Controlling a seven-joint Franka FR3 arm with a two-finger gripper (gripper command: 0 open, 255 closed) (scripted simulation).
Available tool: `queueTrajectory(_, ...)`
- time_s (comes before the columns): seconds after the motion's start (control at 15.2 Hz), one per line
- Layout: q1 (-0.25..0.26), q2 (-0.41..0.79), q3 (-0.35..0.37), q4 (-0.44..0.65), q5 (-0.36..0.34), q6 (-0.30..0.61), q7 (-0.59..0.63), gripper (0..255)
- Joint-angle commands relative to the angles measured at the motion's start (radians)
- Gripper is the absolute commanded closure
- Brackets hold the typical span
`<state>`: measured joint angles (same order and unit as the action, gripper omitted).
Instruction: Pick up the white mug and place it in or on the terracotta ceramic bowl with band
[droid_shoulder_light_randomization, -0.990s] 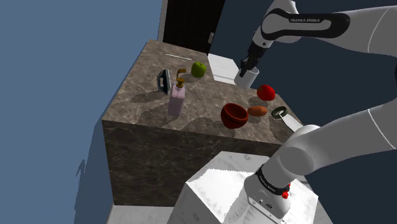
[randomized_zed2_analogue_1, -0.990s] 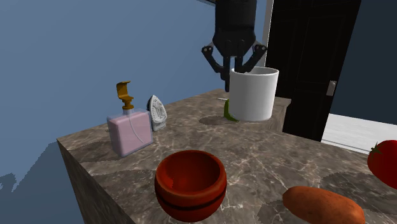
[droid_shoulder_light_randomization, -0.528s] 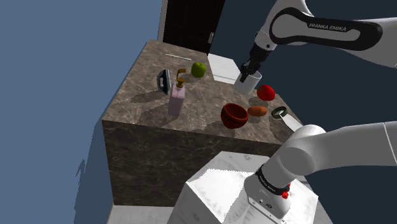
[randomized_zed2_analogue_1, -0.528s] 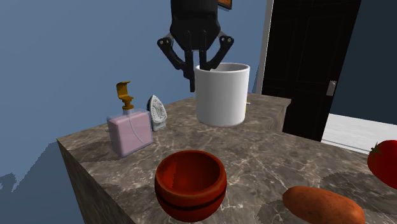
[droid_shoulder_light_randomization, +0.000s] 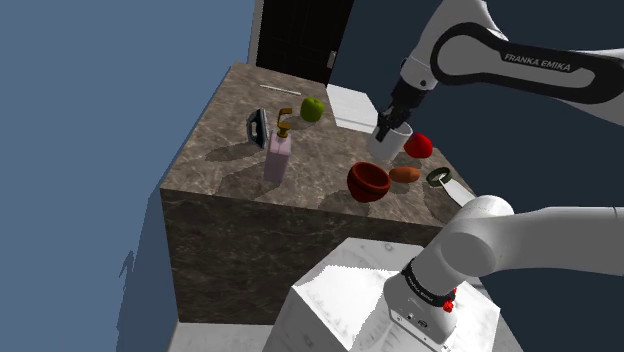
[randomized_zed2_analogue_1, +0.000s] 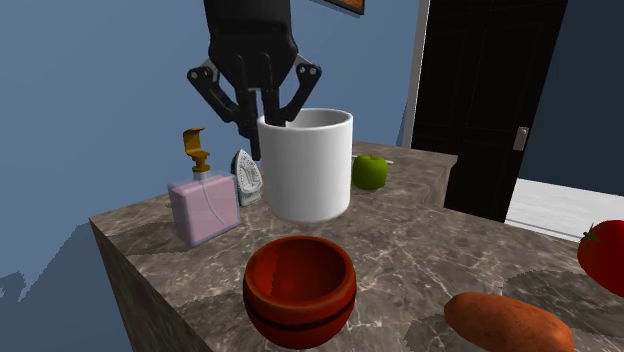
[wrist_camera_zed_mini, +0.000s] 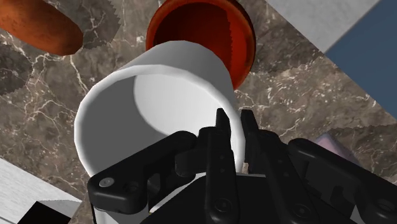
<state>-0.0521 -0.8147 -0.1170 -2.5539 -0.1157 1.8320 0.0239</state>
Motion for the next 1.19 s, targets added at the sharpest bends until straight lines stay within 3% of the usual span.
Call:
queueTrajectory(0.0,-0.001,-0.001,-0.001,-0.027,-0.002,0.026,0.003,255)
queueTrajectory(0.79,-0.008,0.019,-0.016,-0.187,-0.018,0.206,0.009,255)
queueTrajectory(1.12,-0.008,0.019,-0.016,-0.187,-0.018,0.206,0.009,255)
